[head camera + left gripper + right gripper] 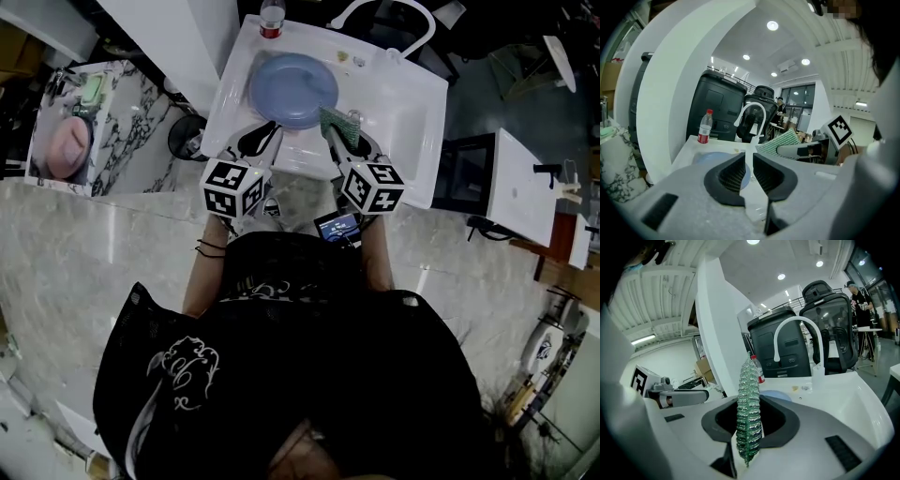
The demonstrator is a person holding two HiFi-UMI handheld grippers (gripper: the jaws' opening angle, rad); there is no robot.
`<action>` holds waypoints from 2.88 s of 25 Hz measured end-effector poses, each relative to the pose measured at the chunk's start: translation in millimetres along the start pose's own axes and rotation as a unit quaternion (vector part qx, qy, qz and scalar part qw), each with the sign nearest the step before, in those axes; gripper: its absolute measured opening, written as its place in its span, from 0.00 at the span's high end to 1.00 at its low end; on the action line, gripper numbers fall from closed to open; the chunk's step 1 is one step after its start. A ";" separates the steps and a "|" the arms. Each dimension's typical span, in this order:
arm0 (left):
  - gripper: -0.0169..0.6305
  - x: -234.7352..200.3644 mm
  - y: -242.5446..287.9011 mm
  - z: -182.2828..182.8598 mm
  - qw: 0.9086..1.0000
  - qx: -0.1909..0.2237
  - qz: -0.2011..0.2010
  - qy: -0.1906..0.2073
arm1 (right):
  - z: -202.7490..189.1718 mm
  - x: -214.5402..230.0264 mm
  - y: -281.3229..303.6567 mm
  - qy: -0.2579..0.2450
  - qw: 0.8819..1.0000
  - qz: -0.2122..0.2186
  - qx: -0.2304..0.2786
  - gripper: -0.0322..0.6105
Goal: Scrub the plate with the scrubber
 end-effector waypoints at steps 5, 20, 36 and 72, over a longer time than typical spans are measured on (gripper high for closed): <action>0.87 -5.2 8.8 -14.4 1.000 -0.023 -0.011 -0.017 | 1.8 8.3 8.6 -0.004 1.000 -0.008 -0.018 0.81; 0.77 -42.6 5.9 -41.8 0.997 -0.036 0.047 -0.059 | 24.7 31.0 57.0 -0.066 0.997 0.012 -0.044 0.81; 0.74 -79.3 77.1 -79.8 0.985 -0.125 0.088 -0.074 | 13.3 82.0 185.1 -0.183 0.970 0.046 -0.152 0.81; 0.74 -90.8 84.0 -97.4 0.973 -0.145 0.120 -0.130 | -39.6 39.0 279.2 -0.226 0.940 0.120 -0.226 0.81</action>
Point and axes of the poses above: the fingertips, and each gripper's own axes: y forward along the fingers, x to its right, z out of its top, the point moved 4 cm from there along -y, backward along the fingers, and after that the axes turned 6 degrees about z, right-handed, at the moved point
